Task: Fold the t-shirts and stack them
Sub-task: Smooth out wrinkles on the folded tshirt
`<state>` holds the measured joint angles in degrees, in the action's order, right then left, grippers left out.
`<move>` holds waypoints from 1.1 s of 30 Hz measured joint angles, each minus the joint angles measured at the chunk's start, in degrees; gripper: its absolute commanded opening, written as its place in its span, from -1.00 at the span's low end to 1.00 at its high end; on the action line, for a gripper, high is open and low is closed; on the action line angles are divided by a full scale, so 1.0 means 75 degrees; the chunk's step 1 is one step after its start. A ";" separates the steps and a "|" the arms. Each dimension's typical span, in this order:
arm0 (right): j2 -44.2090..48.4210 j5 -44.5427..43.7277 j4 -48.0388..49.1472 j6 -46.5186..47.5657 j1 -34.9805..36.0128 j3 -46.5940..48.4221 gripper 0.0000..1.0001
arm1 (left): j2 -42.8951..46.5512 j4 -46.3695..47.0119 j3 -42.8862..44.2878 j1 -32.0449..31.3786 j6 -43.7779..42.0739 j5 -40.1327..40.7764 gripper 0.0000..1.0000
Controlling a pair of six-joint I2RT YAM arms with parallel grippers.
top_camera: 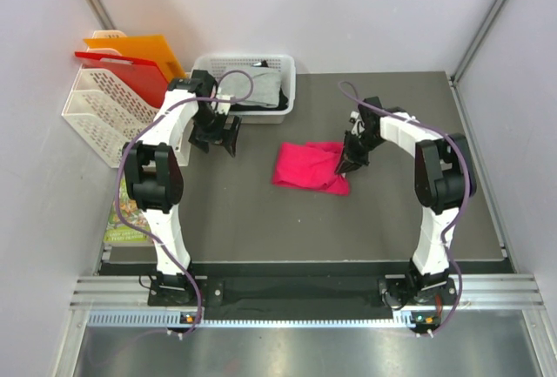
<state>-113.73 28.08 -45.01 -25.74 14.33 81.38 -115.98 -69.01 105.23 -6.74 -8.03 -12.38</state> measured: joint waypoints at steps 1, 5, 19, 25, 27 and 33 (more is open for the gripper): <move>0.0015 -0.0006 -0.0026 0.0006 -0.0047 0.0052 -0.82 | 0.0000 0.0000 -0.0009 0.0000 -0.0003 0.0000 0.98; 0.0248 -0.0143 -0.0172 0.0044 -0.0277 0.0213 -0.78 | 0.0000 0.0000 -0.0061 0.0000 0.0000 -0.0003 0.98; 0.0571 -0.0635 -0.0204 0.0294 -0.0434 -0.0271 -0.36 | -0.0434 -0.0318 0.0976 -0.0274 -0.0070 -0.0490 0.98; 0.0329 -0.0918 -0.0268 0.0358 -0.0717 0.0262 0.67 | -0.0720 -0.0341 0.1926 -0.1641 -0.0326 -0.0565 0.98; 0.0329 -0.0921 -0.0122 0.0364 -0.0877 0.0411 0.99 | -0.0959 -0.0289 0.2273 -0.2294 -0.0396 -0.0615 0.98; 0.0329 -0.0289 0.0959 0.0396 -0.1335 -0.0070 1.00 | -0.2116 -0.0070 0.3142 -0.3252 -0.0417 -0.1032 0.98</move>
<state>-111.26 25.91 -37.82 -22.76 4.32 80.86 -131.85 -69.54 128.79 -31.14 -11.16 -20.12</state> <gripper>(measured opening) 0.993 0.991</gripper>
